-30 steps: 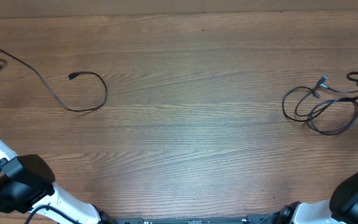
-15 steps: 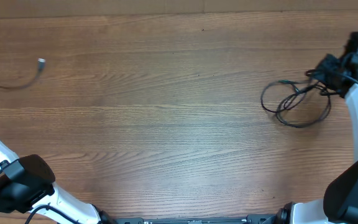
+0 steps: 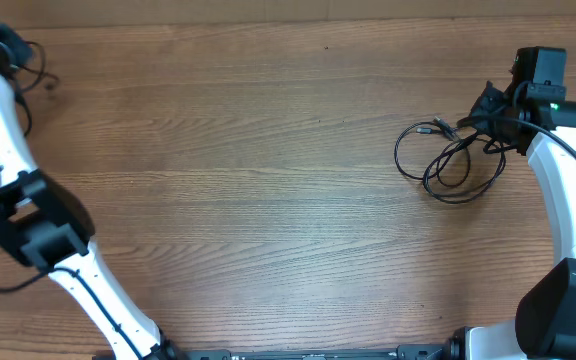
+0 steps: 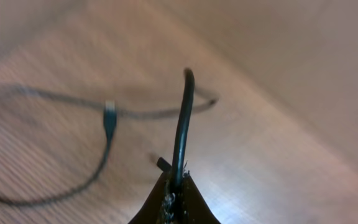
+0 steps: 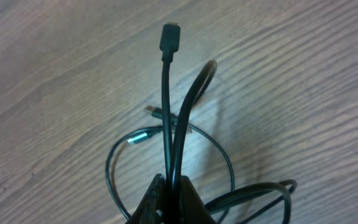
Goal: Untangle cables
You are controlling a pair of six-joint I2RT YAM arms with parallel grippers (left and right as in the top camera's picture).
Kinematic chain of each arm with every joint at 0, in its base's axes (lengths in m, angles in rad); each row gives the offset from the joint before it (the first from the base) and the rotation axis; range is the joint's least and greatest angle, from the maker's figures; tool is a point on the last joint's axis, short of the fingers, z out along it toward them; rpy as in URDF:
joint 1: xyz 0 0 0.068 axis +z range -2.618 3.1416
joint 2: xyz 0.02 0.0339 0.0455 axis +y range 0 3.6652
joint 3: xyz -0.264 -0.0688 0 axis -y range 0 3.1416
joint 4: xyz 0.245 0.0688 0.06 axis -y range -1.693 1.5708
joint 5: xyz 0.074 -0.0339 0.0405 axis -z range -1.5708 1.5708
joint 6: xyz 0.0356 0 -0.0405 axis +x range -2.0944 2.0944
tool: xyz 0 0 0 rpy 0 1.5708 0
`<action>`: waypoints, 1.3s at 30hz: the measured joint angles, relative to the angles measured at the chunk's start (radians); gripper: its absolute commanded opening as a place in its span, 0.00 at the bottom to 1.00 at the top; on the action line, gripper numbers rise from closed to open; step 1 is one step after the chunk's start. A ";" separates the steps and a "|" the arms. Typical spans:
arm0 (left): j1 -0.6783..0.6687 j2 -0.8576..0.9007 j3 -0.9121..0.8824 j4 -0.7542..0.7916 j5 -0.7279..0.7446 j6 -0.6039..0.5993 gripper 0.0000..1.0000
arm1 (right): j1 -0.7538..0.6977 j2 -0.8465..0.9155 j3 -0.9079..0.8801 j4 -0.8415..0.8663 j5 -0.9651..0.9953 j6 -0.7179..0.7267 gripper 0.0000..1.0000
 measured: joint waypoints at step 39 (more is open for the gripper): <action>-0.274 -0.273 0.005 -0.377 0.450 -0.232 1.00 | 0.000 0.000 0.000 -0.090 -0.019 -0.004 0.41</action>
